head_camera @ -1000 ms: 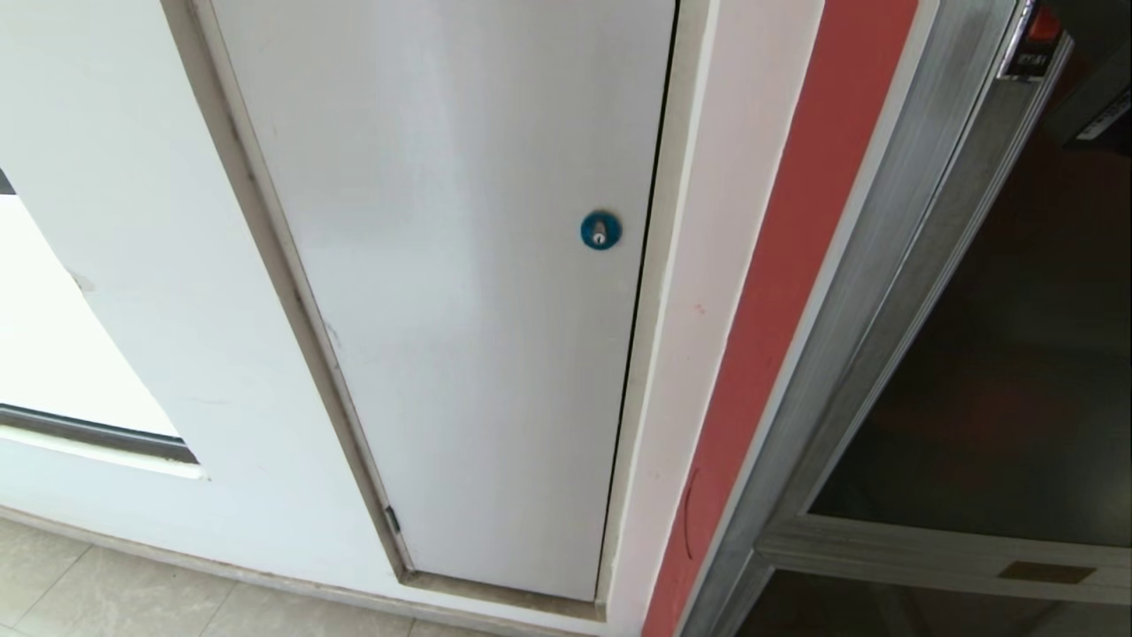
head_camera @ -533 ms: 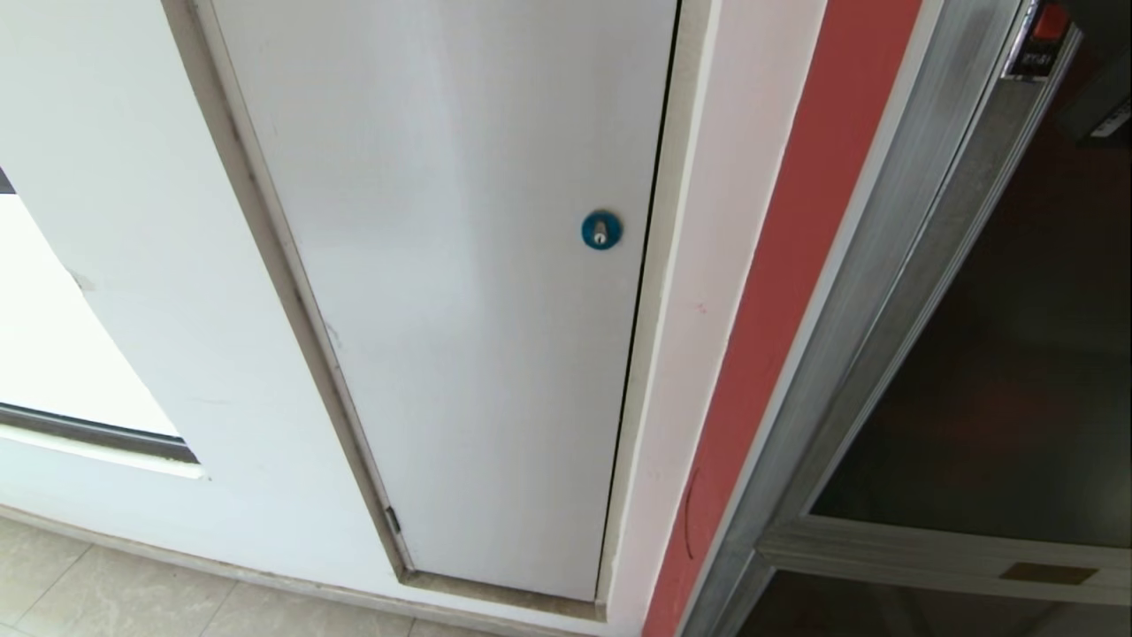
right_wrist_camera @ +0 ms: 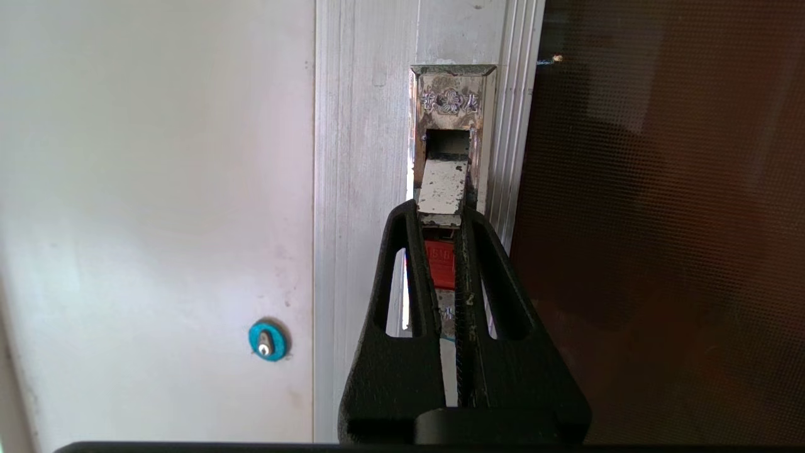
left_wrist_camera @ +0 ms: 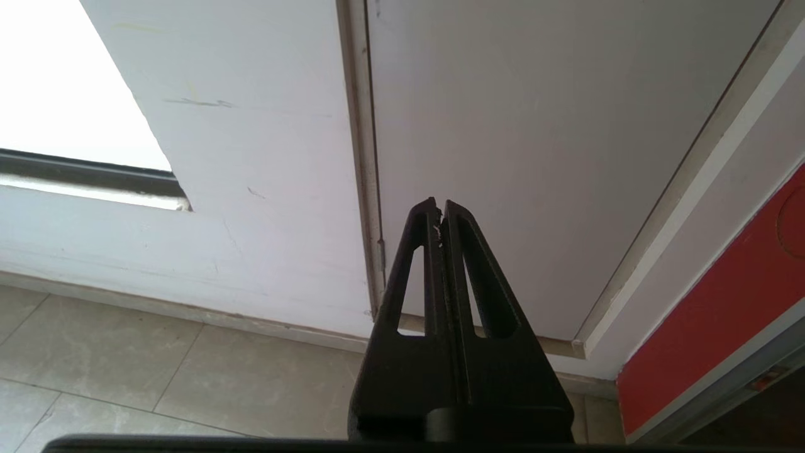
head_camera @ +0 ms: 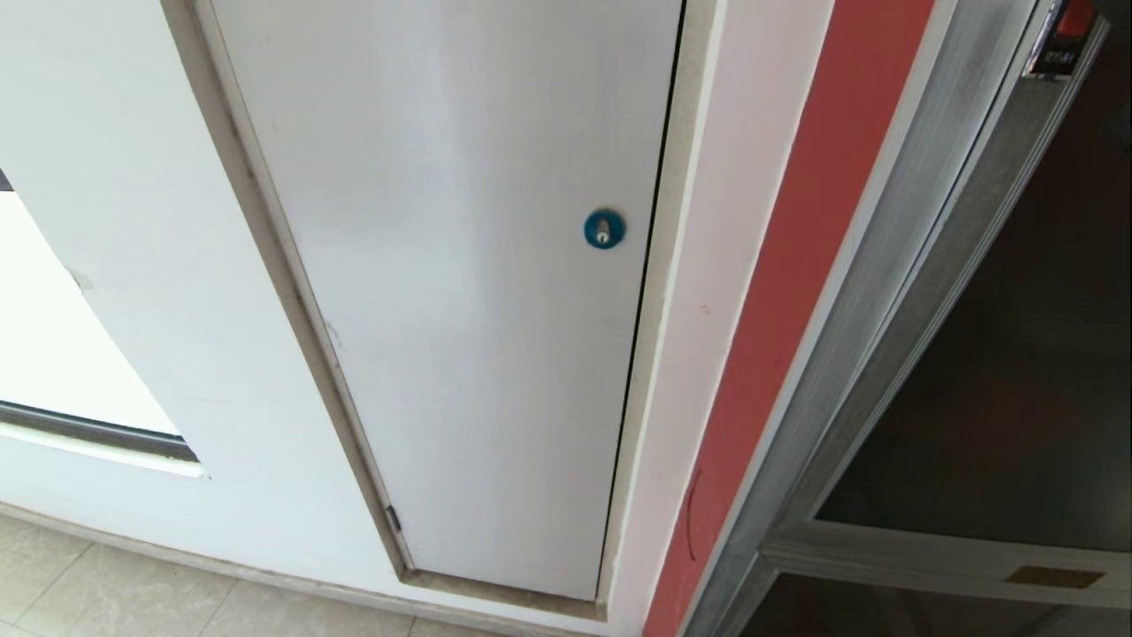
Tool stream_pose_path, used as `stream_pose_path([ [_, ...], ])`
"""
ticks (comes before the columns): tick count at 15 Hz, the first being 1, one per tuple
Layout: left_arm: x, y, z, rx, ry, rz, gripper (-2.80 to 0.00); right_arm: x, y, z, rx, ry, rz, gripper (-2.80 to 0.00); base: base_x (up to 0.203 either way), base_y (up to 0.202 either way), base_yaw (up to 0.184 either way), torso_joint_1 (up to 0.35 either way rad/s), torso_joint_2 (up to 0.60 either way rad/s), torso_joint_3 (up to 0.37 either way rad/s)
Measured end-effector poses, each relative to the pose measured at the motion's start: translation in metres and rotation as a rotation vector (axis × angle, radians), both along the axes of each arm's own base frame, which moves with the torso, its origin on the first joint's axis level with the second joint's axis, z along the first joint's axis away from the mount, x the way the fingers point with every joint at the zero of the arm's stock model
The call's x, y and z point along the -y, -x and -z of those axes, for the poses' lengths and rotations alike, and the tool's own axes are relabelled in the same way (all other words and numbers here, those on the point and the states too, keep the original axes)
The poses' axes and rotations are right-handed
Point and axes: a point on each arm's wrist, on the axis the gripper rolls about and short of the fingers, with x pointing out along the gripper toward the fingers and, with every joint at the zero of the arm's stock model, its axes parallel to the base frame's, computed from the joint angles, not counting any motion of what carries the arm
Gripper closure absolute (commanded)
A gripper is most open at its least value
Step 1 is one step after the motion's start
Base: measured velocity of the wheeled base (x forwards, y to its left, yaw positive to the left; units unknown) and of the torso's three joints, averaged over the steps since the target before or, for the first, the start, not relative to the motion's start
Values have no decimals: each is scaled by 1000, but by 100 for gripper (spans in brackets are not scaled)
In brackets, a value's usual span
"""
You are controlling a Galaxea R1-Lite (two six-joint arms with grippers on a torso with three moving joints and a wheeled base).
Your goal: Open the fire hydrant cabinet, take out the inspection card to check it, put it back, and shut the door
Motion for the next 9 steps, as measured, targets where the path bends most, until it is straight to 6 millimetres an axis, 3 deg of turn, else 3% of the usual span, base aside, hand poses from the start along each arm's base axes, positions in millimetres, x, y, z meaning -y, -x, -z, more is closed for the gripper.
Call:
stream_pose_path([
  [9, 0, 0, 0, 0, 0, 0, 0, 7, 14, -4, 16, -9, -7, 0, 0, 0, 0, 0, 0, 0],
])
